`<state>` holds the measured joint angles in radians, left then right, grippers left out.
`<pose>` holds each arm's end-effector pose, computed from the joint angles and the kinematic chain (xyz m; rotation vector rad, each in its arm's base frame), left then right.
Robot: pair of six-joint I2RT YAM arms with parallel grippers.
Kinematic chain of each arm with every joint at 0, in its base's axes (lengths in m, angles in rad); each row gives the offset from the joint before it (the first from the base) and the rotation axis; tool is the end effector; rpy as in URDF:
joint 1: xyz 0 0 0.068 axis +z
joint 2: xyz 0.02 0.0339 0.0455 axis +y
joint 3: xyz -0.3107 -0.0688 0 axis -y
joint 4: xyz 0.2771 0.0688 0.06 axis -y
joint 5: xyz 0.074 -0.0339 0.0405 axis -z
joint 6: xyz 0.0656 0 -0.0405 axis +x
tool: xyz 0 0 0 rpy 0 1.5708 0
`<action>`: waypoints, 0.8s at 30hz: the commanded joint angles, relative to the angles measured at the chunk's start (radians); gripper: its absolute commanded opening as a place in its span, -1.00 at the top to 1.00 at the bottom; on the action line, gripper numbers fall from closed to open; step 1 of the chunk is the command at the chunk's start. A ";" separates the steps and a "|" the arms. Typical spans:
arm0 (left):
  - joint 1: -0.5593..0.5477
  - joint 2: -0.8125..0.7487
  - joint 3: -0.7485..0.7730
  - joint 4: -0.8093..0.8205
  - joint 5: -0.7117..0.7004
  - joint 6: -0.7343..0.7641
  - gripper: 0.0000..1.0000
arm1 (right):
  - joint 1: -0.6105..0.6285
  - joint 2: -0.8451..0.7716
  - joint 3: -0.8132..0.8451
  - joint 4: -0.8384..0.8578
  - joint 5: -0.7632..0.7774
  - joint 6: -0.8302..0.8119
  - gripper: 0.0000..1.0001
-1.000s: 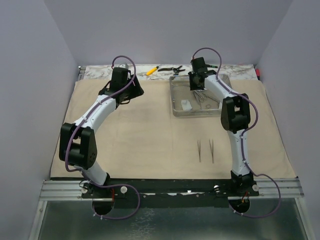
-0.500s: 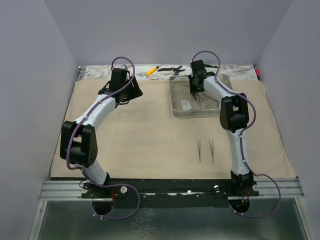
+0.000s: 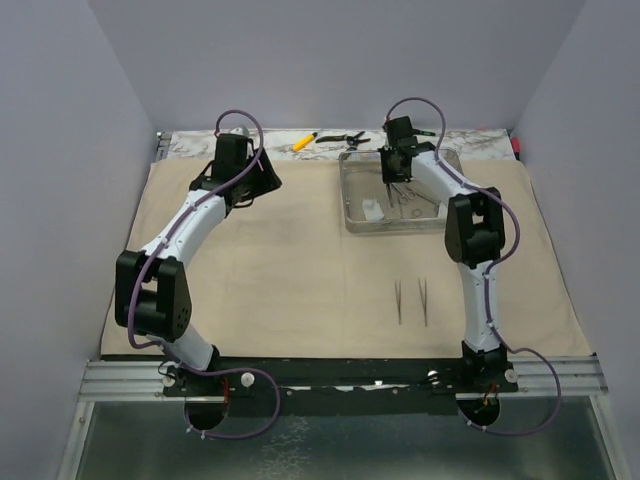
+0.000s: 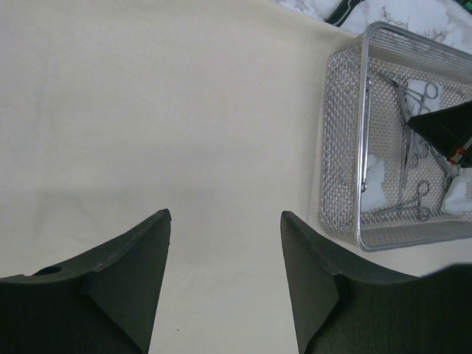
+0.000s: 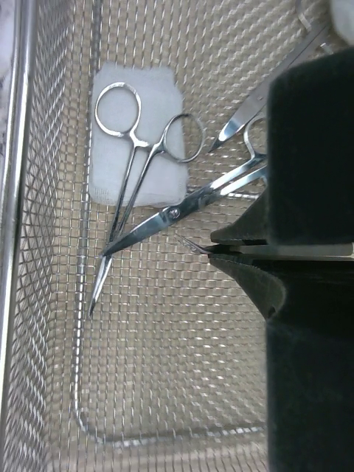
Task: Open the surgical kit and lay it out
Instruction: Pick up the medical item from the container, then place the medical item in the surgical kit.
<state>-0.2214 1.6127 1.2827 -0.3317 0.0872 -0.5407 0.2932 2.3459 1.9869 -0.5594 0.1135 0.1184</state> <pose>0.4129 -0.0988 0.3053 -0.3143 2.2573 -0.5064 0.5789 0.1670 0.1837 -0.1690 2.4754 0.0335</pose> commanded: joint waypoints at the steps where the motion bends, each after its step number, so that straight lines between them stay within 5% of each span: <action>1: 0.008 -0.056 0.015 -0.003 0.025 0.008 -0.26 | -0.005 -0.199 -0.045 0.098 -0.020 0.013 0.92; 9: 0.007 -0.072 0.062 0.000 0.195 0.005 -0.26 | -0.003 -0.375 -0.075 0.088 -0.145 0.089 0.93; 14: -0.022 -0.112 0.034 0.061 0.302 0.016 -0.26 | 0.009 -0.573 -0.304 0.200 -0.261 0.196 0.93; 20: -0.243 -0.283 -0.222 0.185 0.186 0.031 -0.27 | 0.085 -0.811 -0.614 0.309 -0.269 0.359 0.93; 24: -0.327 -0.397 -0.419 0.389 0.188 -0.109 -0.27 | 0.145 -0.937 -0.811 0.393 -0.240 0.454 0.93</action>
<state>-0.4805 1.3178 1.0313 -0.1524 0.2913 -0.5430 0.3874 1.5105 1.3197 -0.2741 -0.1211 0.4389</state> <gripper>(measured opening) 0.636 0.045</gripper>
